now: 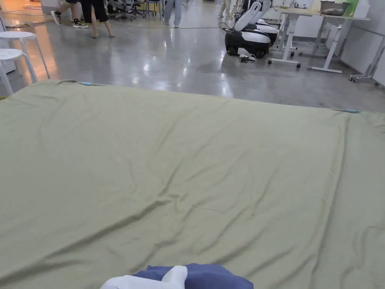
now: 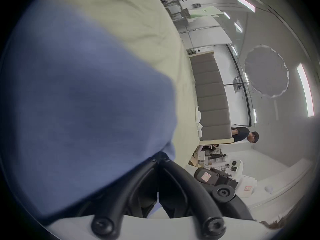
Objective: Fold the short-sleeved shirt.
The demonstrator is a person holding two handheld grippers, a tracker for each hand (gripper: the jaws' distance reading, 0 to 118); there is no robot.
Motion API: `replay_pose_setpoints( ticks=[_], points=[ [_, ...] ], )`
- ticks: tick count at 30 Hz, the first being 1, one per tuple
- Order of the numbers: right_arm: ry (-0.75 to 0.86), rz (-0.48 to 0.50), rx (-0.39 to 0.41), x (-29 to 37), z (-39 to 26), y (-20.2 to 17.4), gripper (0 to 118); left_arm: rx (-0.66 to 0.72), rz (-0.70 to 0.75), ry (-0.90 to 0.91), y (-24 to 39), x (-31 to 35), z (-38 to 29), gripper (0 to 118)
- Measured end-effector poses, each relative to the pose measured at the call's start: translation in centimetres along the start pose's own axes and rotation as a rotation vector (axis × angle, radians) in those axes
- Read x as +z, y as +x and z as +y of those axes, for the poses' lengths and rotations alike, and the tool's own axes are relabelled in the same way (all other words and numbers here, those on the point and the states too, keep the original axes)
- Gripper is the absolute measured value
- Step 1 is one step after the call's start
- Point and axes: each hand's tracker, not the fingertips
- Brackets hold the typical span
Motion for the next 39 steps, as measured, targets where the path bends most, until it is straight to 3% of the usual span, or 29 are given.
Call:
replay_pose_setpoints(
  ticks=[2,5,10,14,15,17,19,21,22,23,25,26,29,32,34,35,36,37,38,39],
  points=[
    [-0.001,0.021,0.035,-0.5,0.7,-1.8,4,-0.037,-0.074,0.033,1.6,1.6,-0.5,0],
    [0.000,0.139,0.122,-1.9,2.4,-5.0,4,-0.082,-0.212,0.143,3.0,7.0,-1.7,0],
    [-0.069,0.253,0.274,-7.5,4.5,-11.3,4,-0.211,-0.111,0.428,1.8,17.7,-4.0,0],
    [-0.199,0.315,0.238,-12.8,4.8,-13.1,4,-0.159,-0.029,0.478,-0.5,22.0,-5.4,0],
    [-0.254,0.286,0.247,-14.5,4.5,-13.0,4,-0.128,-0.011,0.490,-1.2,22.5,-5.7,0],
    [-0.332,0.107,0.345,-18.2,3.2,-12.8,4,-0.063,0.008,0.494,-2.3,22.4,-5.7,1],
    [-0.252,0.235,0.270,-18.0,3.2,-11.9,4,-0.008,0.039,0.508,-3.3,21.9,-5.8,1],
    [-0.289,0.218,0.250,-17.5,3.9,-12.1,4,0.013,0.092,0.497,-4.0,21.1,-5.4,2],
    [-0.289,0.215,0.261,-17.5,3.7,-12.0,4,0.008,0.132,0.480,-4.2,20.6,-5.2,16],
    [-0.288,0.213,0.271,-17.4,3.6,-12.0,4,0.005,0.158,0.472,-4.2,19.8,-5.0,39],
    [-0.287,0.214,0.268,-17.3,3.7,-12.0,4,-0.017,0.173,0.434,-4.4,18.3,-4.6,110],
    [-0.286,0.216,0.265,-17.4,3.6,-11.9,4,-0.028,0.138,0.413,-4.6,17.7,-4.5,114],
    [-0.283,0.224,0.255,-17.3,3.6,-11.8,4,0.034,0.023,0.299,-5.5,16.0,-3.5,114],
    [-0.273,0.226,0.262,-17.2,3.4,-11.8,4,0.086,0.015,0.223,-6.8,13.8,-2.2,114],
    [-0.272,0.226,0.262,-17.1,3.4,-11.7,4,0.056,-0.040,0.215,-6.9,13.1,-1.3,112],
    [-0.272,0.227,0.260,-17.1,3.4,-11.7,4,0.041,-0.065,0.189,-6.6,12.6,-0.7,100],
    [-0.273,0.229,0.256,-17.1,3.4,-11.7,4,0.054,-0.065,0.164,-6.4,11.8,-0.2,67],
    [-0.274,0.230,0.254,-17.1,3.5,-11.7,4,0.099,-0.045,0.164,-6.5,10.7,-0.2,25],
    [-0.275,0.231,0.247,-17.0,3.5,-11.6,4,0.144,0.065,0.143,-7.3,9.1,-0.3,24],
    [-0.279,0.222,0.247,-17.0,3.5,-11.6,4,0.196,0.002,0.133,-8.7,8.4,-0.7,24]
  ],
)
